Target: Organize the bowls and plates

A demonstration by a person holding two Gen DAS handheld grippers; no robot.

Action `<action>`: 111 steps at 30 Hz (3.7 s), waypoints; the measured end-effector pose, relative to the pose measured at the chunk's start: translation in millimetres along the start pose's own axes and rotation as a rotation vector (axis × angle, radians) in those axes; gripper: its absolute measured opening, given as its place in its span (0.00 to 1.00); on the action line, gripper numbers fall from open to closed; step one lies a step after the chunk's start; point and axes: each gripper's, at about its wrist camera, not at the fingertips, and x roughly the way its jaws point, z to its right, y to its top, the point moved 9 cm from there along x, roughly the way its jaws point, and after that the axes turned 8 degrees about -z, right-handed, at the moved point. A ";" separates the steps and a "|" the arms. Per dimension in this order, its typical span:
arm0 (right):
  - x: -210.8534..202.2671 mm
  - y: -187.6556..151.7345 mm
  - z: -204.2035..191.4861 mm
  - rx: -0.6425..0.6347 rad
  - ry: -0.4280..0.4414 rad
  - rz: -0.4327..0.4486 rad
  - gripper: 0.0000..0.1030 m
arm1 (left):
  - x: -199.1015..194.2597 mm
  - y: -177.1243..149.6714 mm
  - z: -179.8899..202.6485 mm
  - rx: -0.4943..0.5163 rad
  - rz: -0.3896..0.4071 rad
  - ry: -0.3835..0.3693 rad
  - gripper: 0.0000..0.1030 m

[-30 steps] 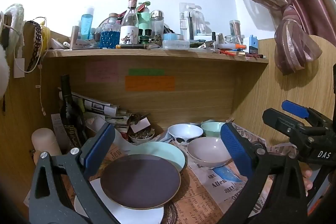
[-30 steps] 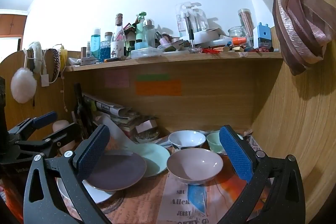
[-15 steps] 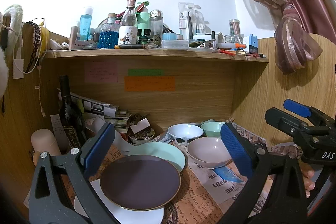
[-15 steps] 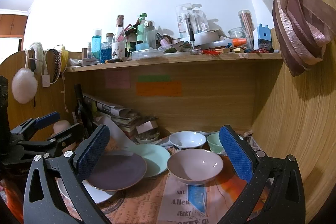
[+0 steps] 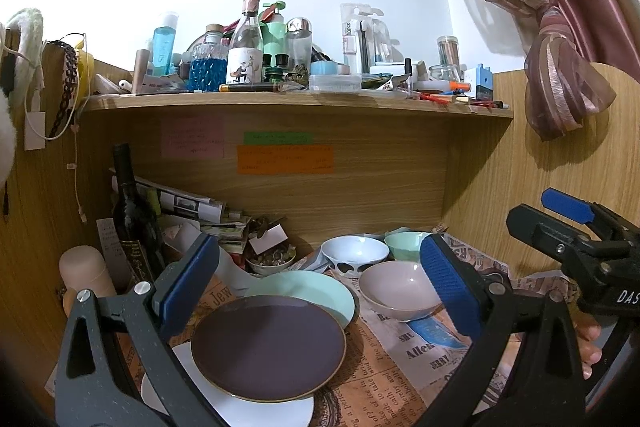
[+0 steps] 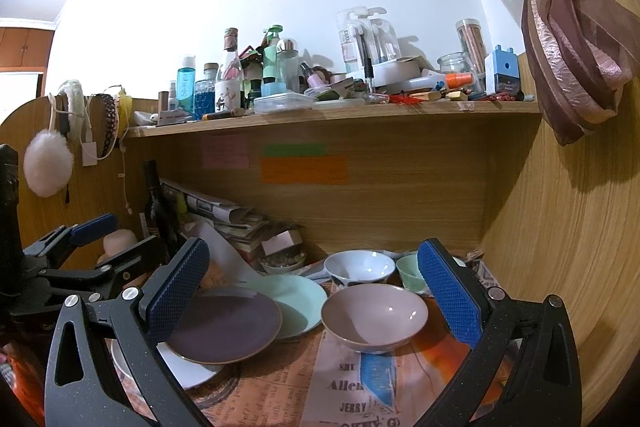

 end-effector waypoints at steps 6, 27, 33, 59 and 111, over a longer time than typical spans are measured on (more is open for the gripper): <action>-0.2 0.8 -0.4 0.000 0.000 0.008 1.00 | 0.3 0.3 0.1 0.002 0.003 -0.001 0.99; -1.4 0.0 -2.4 0.000 -0.004 0.016 1.00 | -2.1 -1.0 1.6 0.009 0.011 0.003 0.99; -1.1 -0.2 -2.7 0.000 -0.004 0.016 1.00 | -3.0 -1.6 2.8 0.010 0.013 0.003 0.99; 78.0 -45.9 -17.0 0.045 0.105 -0.187 1.00 | 44.4 -54.2 -78.0 -0.041 -0.218 0.107 0.99; 211.9 -149.7 -57.9 0.122 0.230 -0.686 0.25 | 153.2 -153.8 -157.2 -0.194 -0.735 -0.098 0.26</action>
